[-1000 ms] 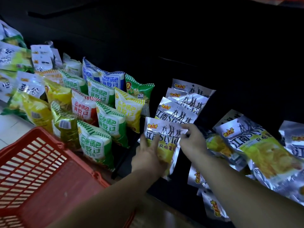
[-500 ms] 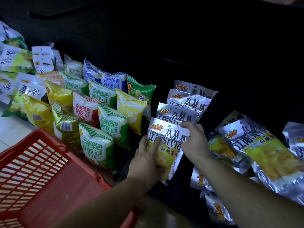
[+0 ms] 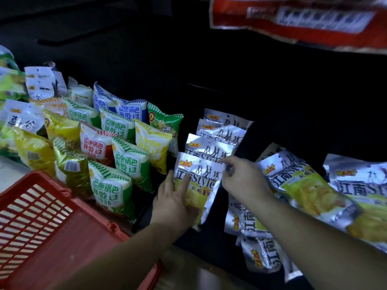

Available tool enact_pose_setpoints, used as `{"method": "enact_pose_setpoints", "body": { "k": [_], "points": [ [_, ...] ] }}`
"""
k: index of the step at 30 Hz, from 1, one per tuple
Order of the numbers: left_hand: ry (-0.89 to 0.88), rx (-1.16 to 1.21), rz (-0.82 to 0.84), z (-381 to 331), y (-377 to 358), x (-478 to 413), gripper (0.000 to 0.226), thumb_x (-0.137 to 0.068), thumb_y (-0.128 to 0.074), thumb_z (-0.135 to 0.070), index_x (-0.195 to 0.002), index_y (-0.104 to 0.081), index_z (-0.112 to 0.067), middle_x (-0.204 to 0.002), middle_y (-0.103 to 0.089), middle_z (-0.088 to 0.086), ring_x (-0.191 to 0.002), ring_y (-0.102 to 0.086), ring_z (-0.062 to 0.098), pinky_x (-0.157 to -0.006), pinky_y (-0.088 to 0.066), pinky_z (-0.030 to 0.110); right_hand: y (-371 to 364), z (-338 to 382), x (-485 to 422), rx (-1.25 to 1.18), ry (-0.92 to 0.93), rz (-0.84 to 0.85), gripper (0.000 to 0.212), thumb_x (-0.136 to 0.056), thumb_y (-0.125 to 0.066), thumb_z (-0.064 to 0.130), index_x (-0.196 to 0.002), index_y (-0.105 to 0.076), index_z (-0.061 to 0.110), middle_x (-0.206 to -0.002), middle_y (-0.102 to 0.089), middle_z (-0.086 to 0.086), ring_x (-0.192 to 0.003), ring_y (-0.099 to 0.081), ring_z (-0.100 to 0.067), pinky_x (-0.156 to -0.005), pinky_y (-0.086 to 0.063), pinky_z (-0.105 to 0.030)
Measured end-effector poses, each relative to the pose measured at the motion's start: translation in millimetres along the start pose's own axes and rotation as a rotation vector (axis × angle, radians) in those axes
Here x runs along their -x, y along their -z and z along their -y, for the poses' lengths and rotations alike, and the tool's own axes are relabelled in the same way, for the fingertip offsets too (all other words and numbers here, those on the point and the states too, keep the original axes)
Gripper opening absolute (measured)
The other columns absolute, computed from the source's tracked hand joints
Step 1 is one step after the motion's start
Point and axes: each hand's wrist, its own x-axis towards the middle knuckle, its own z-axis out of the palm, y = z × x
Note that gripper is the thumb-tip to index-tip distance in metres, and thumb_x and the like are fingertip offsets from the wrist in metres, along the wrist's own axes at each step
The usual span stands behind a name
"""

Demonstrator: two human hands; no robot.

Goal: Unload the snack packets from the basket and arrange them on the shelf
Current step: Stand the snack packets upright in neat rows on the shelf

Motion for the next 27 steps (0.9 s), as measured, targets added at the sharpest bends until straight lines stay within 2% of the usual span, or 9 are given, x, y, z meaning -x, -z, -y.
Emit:
{"method": "enact_pose_setpoints", "body": {
  "k": [3,6,9,13,16,18,22,25,27],
  "points": [
    [-0.103,0.028,0.003,-17.4,12.2,11.9,0.09,-0.085,-0.069,-0.048,-0.159,-0.017,-0.041,-0.169,0.0,0.004,-0.152,-0.016,0.031,-0.118,-0.032,0.042,34.5,-4.2,22.8,0.0,-0.028,0.072,0.022,-0.094,-0.059,0.026,-0.112,-0.062,0.037,-0.096,-0.062,0.012,-0.08,-0.062,-0.014,-0.067,-0.052,-0.034],
    [-0.178,0.164,0.075,-49.0,16.9,22.8,0.081,-0.088,-0.071,-0.044,-0.157,-0.028,-0.038,-0.166,-0.02,-0.002,-0.142,-0.041,0.024,-0.108,-0.044,0.034,68.6,-21.9,51.3,0.065,-0.106,0.175,0.016,-0.092,-0.062,0.036,-0.107,-0.063,0.035,-0.083,-0.062,0.011,-0.068,-0.066,-0.017,-0.063,-0.056,-0.037],
    [-0.215,0.383,0.245,-86.8,7.4,34.2,0.083,-0.083,-0.077,-0.05,-0.153,-0.035,-0.042,-0.156,-0.04,-0.009,-0.133,-0.051,0.019,-0.101,-0.051,0.035,98.2,-46.5,93.8,0.047,-0.158,0.166,0.029,-0.094,-0.06,0.04,-0.123,-0.063,0.033,-0.099,-0.065,0.007,-0.079,-0.065,-0.017,-0.074,-0.056,-0.037],
    [-0.209,0.421,0.44,-123.7,-26.8,53.8,0.106,-0.053,-0.084,-0.072,-0.146,-0.034,-0.061,-0.167,-0.019,0.001,-0.152,-0.027,0.023,-0.115,-0.04,0.039,121.2,-94.2,166.8,0.112,-0.21,0.056,0.05,-0.095,-0.057,0.053,-0.143,-0.046,0.044,-0.136,-0.046,0.001,-0.113,-0.057,-0.024,-0.092,-0.05,-0.037],
    [-0.204,0.292,0.544,-147.2,-46.6,60.3,0.112,-0.039,-0.076,-0.086,-0.132,-0.013,-0.084,-0.17,0.01,0.001,-0.157,0.005,0.031,-0.121,-0.029,0.055,125.3,-137.6,203.5,0.101,-0.441,0.096,0.071,-0.091,-0.057,0.066,-0.153,-0.023,0.055,-0.166,-0.001,0.003,-0.153,-0.007,-0.03,-0.114,-0.031,-0.048],
    [-0.2,0.224,0.549,-161.3,-57.0,56.2,0.117,-0.043,-0.078,-0.086,-0.133,-0.003,-0.085,-0.169,0.017,0.002,-0.156,0.011,0.037,-0.121,-0.025,0.059,116.9,-163.1,213.5,-0.01,-0.588,0.149,0.085,-0.085,-0.057,0.075,-0.152,-0.007,0.063,-0.164,0.027,0.008,-0.152,0.026,-0.031,-0.12,-0.018,-0.056],
    [-0.153,0.169,0.538,-178.9,-83.9,48.0,0.131,-0.043,-0.079,-0.084,-0.143,0.005,-0.074,-0.169,0.013,0.004,-0.155,0.01,0.039,-0.121,-0.023,0.061,86.1,-197.7,216.7,-0.167,-0.736,0.163,0.099,-0.076,-0.052,0.088,-0.146,0.014,0.067,-0.161,0.038,0.005,-0.148,0.034,-0.037,-0.122,-0.003,-0.057],
    [-0.204,0.232,0.464,-182.5,-104.5,49.1,0.128,-0.039,-0.077,-0.089,-0.133,0.011,-0.084,-0.169,-0.01,0.001,-0.155,-0.001,0.033,-0.12,-0.026,0.056,68.5,-213.9,217.2,-0.287,-0.725,0.088,0.098,-0.08,-0.057,0.081,-0.148,0.013,0.065,-0.166,0.023,0.0,-0.146,0.037,-0.034,-0.121,0.002,-0.057],
    [-0.238,0.355,0.435,-182.7,-118.2,50.1,0.125,-0.043,-0.082,-0.083,-0.134,0.004,-0.084,-0.166,-0.024,-0.008,-0.154,-0.02,0.036,-0.116,-0.038,0.055,61.0,-227.2,215.5,-0.311,-0.743,0.043,0.098,-0.076,-0.057,0.084,-0.148,0.007,0.067,-0.164,0.031,0.006,-0.144,0.042,-0.03,-0.122,0.002,-0.055]
  ]
}}
